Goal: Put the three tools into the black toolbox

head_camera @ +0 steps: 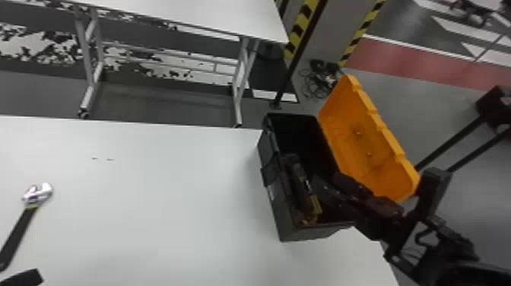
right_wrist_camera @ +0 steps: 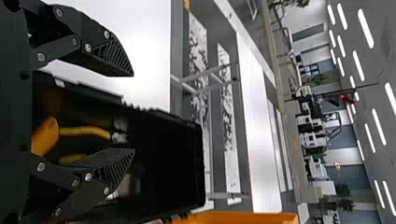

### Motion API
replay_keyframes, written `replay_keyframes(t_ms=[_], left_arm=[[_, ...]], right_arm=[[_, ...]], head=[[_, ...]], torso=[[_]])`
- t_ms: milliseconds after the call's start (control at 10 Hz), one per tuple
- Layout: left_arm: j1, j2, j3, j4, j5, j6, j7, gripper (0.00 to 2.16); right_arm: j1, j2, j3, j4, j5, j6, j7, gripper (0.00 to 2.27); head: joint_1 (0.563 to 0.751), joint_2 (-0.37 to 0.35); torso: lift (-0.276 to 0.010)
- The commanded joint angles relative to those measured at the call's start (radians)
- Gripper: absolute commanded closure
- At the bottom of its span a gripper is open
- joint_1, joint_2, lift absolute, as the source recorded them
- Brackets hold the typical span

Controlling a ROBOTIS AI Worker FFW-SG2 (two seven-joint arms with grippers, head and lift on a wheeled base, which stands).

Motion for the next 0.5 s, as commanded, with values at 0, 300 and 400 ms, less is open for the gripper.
replay_keyframes(t_ms=[0,300,400], left_arm=[[-0.007,-0.005,0.048,0.008,0.001,0.013,0.018,0.04],[-0.053,-0.010,0.158,0.011,-0.005,0.117,0.072,0.04],[-0.058,-0.010,0.186,0.008,-0.013,0.129,0.084,0.04]], right_arm=[[0.103,0.052,-0.011,-0.073,-0.139,0.006,0.026,0.06],[0.185,0.095,0.057,-0.103,-0.194,0.003,0.069,0.07],[0.204,0.098,0.084,-0.109,-0.194,0.000,0.071,0.07]], head=[[0.695,-0.350],[0.695,-0.175],[0.695,-0.095]], torso=[[-0.051],[-0.051],[-0.051]])
